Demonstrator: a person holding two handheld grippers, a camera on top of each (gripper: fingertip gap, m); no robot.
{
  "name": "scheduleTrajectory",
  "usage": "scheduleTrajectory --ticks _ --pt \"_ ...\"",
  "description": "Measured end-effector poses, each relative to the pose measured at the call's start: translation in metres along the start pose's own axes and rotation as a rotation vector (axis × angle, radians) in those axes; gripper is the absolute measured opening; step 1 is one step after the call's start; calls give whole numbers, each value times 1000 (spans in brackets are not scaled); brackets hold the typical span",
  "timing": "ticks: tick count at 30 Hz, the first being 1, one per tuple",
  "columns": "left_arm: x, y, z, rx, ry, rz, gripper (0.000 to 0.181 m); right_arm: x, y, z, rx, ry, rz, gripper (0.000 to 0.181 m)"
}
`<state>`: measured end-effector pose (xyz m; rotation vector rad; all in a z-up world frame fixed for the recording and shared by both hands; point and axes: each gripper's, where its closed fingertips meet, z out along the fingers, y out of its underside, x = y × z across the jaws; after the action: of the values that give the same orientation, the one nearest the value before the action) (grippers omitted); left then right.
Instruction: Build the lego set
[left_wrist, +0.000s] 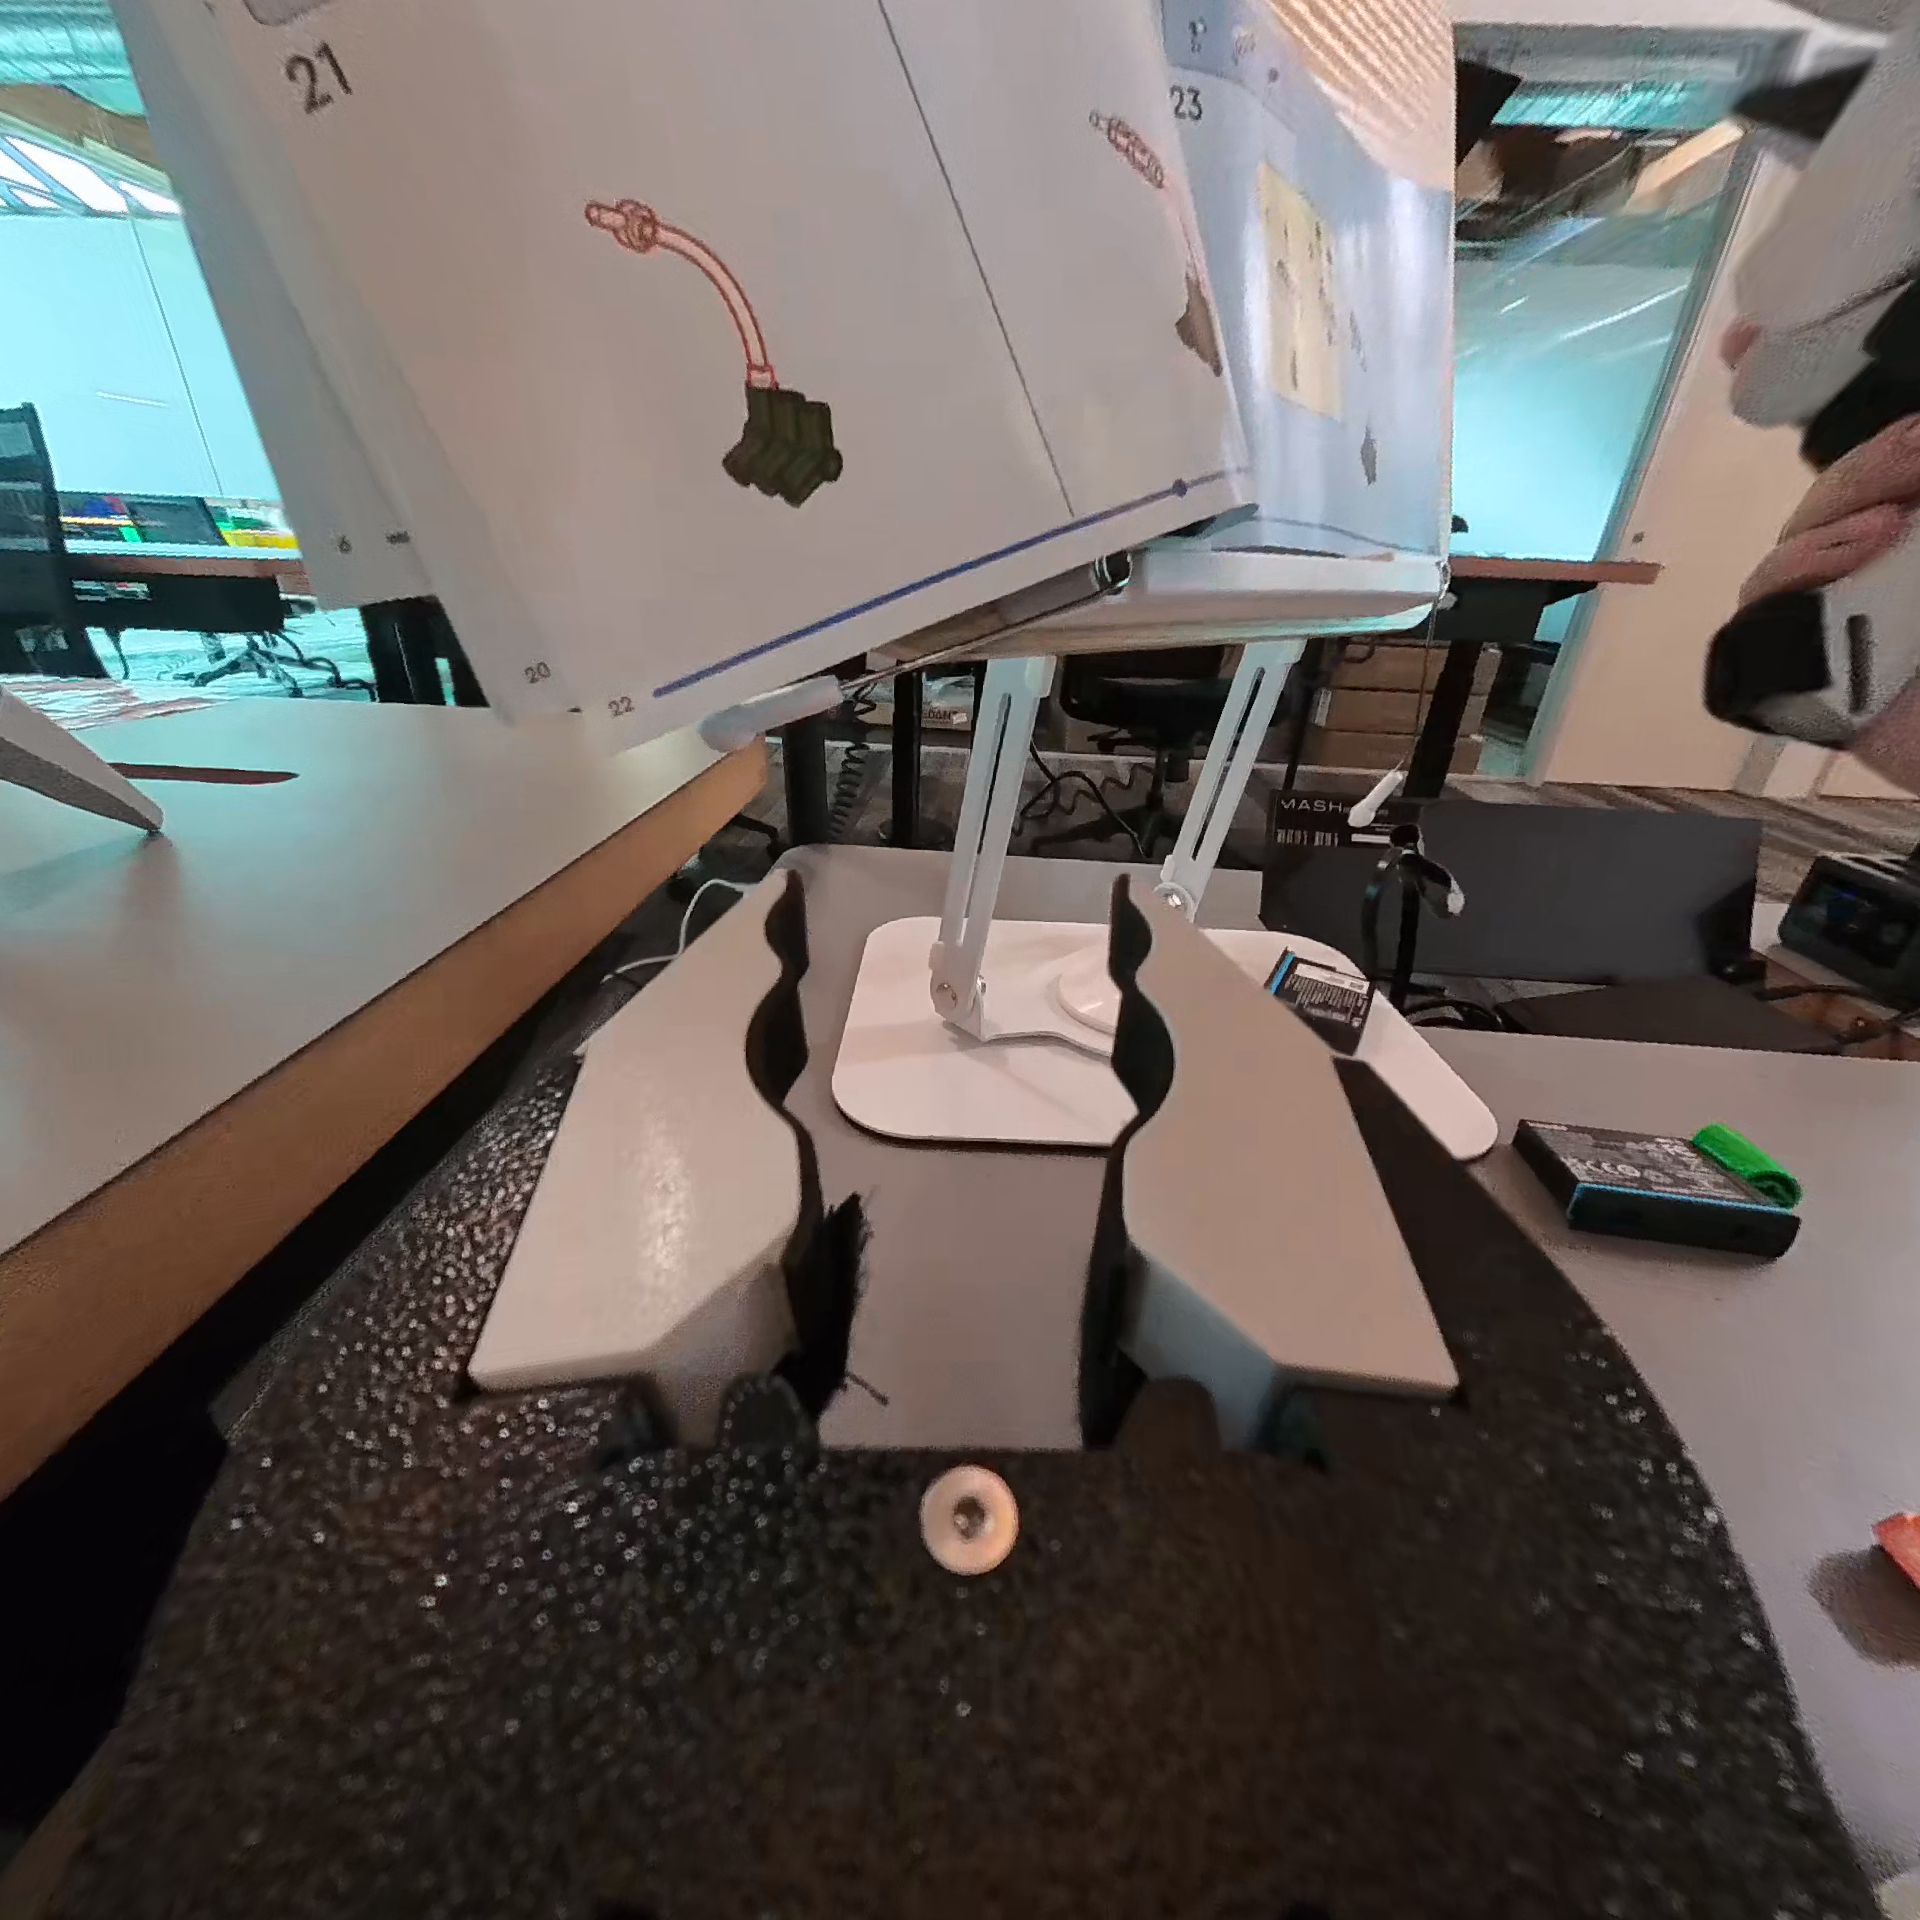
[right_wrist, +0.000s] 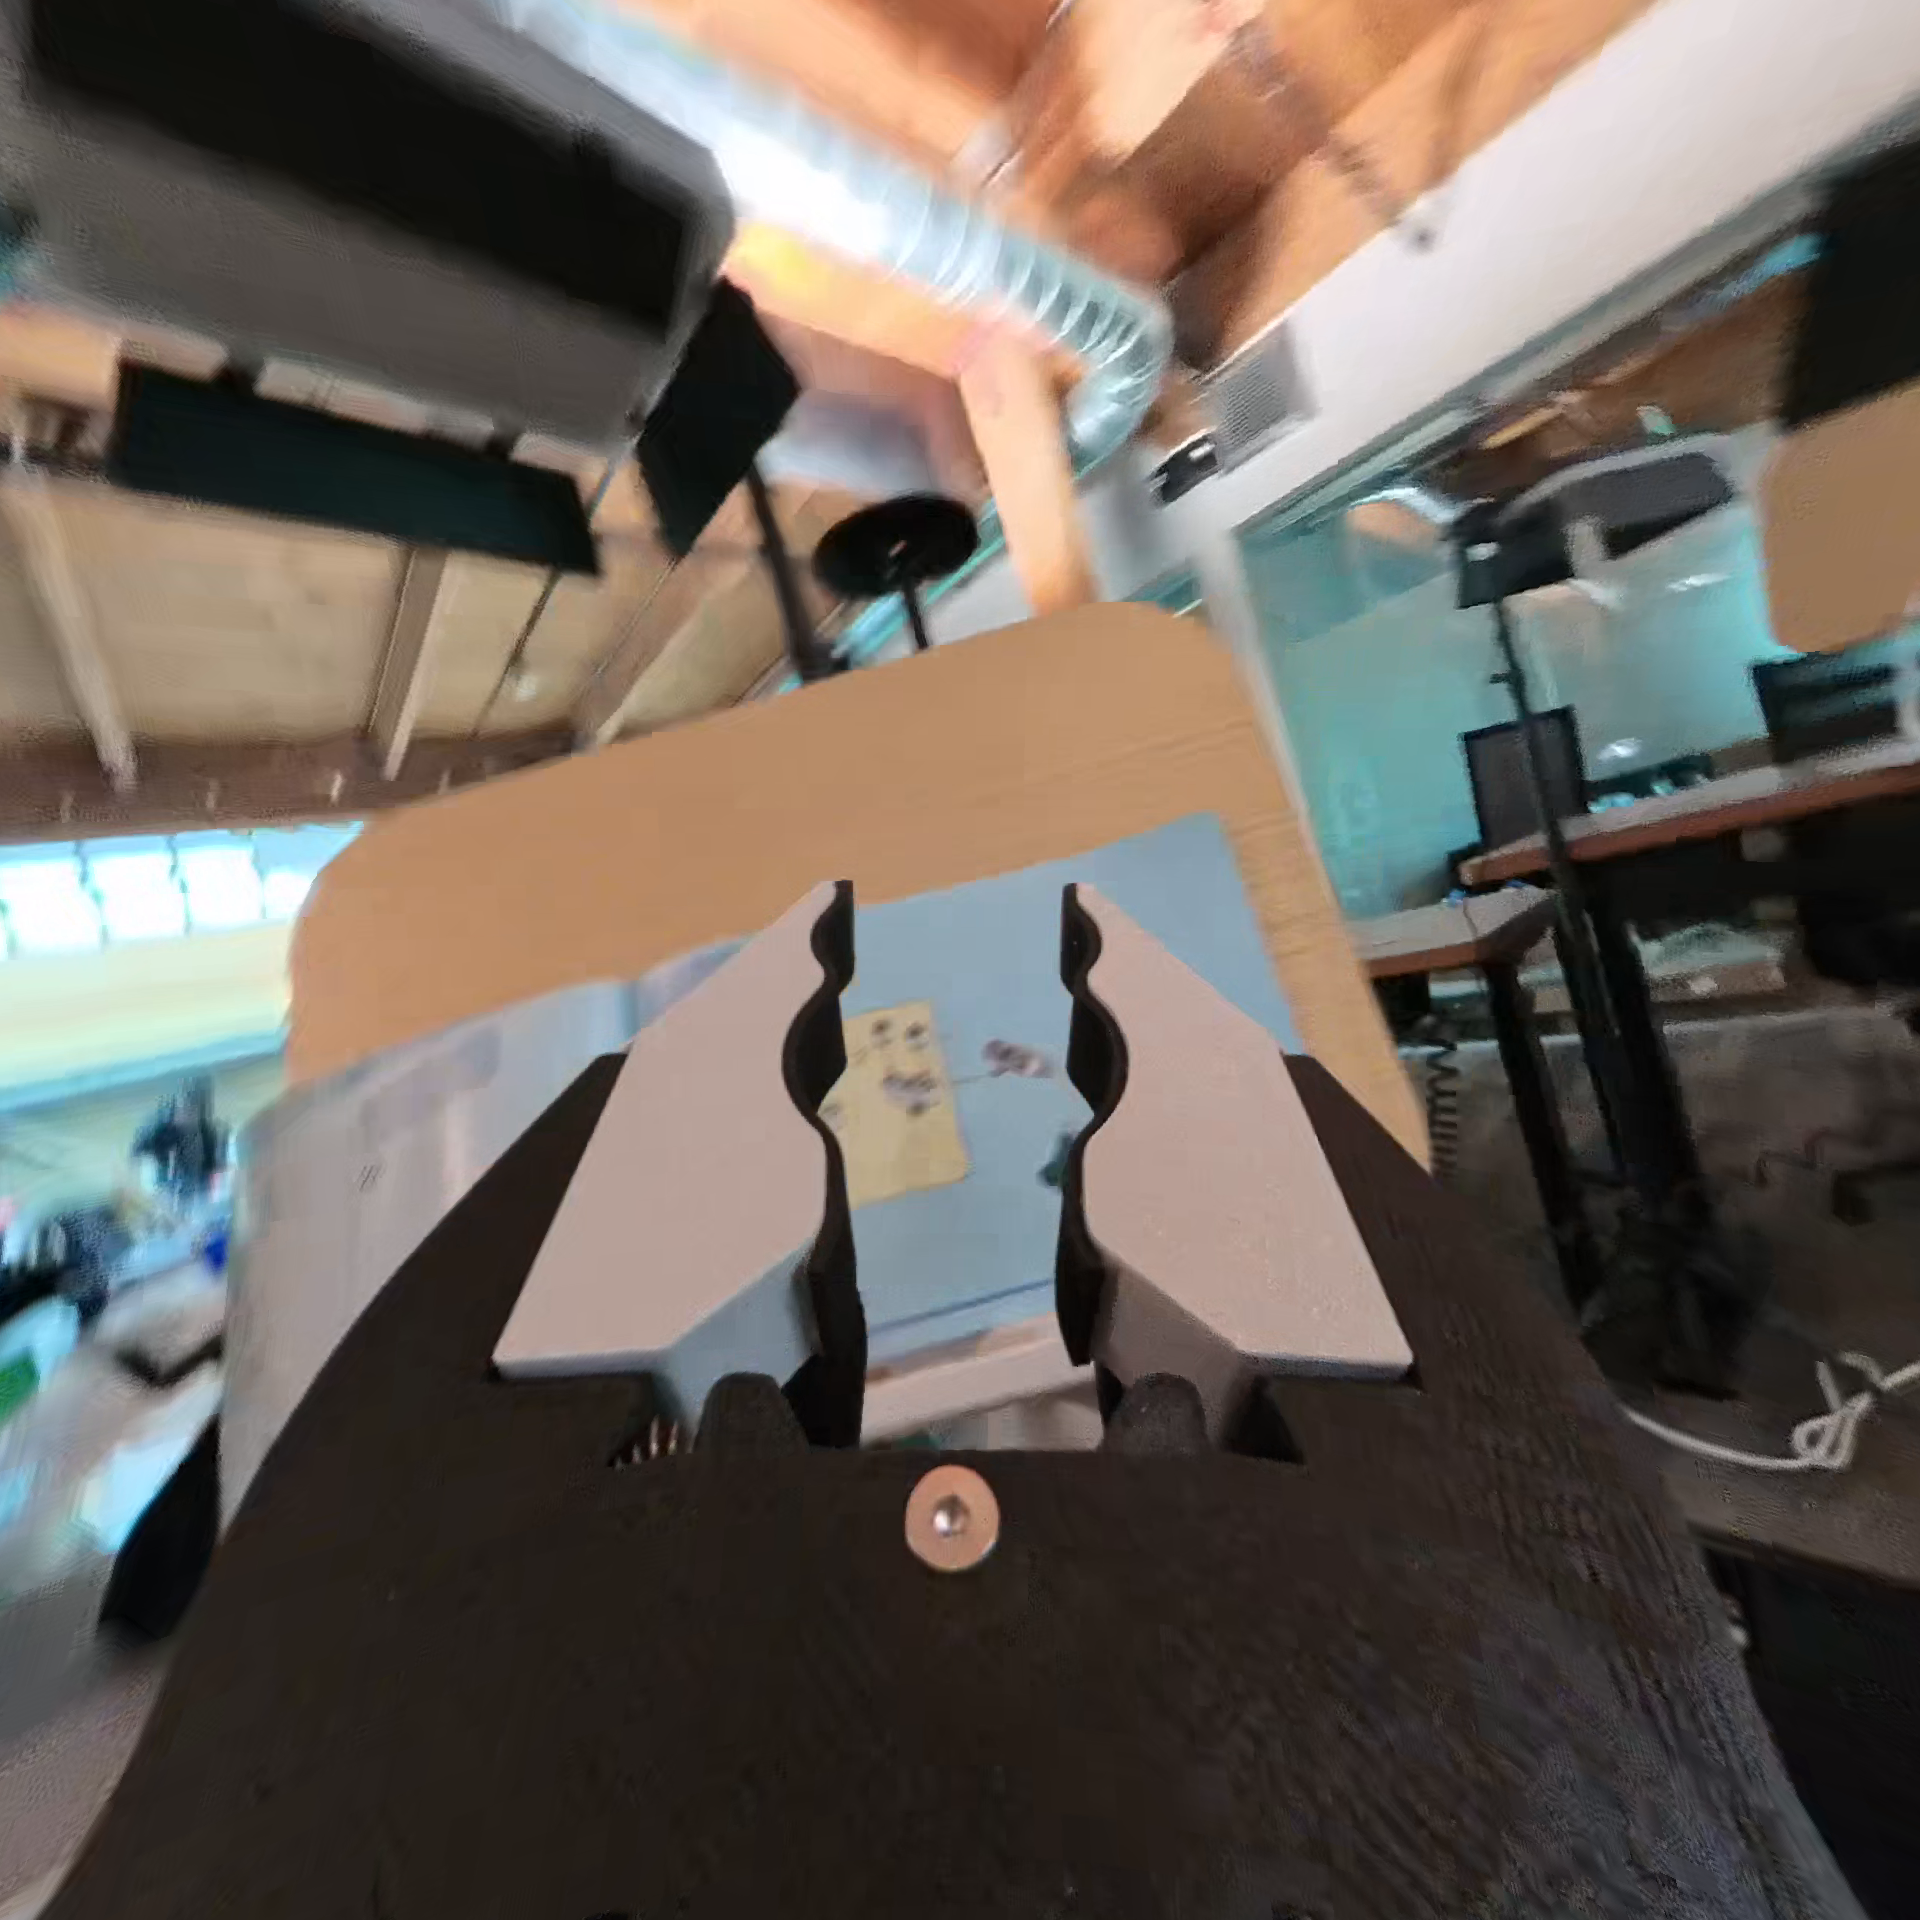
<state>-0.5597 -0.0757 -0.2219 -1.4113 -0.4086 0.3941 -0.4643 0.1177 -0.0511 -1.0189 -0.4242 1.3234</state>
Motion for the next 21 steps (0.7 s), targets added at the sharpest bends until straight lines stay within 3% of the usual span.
scheduleTrajectory --ticks 2,6,8,12,17,21 --pt "0 -2 -1 15 4 -7 56 22 0 5 21 64 45 44" --pt "3 -8 -3 63 20 -25 60 38 26 16 -77 72 2 53" --pt "-11 -11 -6 94 -78 -43 71 48 37 17 -115 85 -1 55" --pt "-18 -15 -11 132 -147 -31 68 72 72 12 -279 137 -107 62" --pt "-6 -17 -11 141 -124 46 60 69 101 14 -389 46 92 66" --pt "-3 -15 -9 127 -114 54 60 76 103 13 -389 82 95 72"
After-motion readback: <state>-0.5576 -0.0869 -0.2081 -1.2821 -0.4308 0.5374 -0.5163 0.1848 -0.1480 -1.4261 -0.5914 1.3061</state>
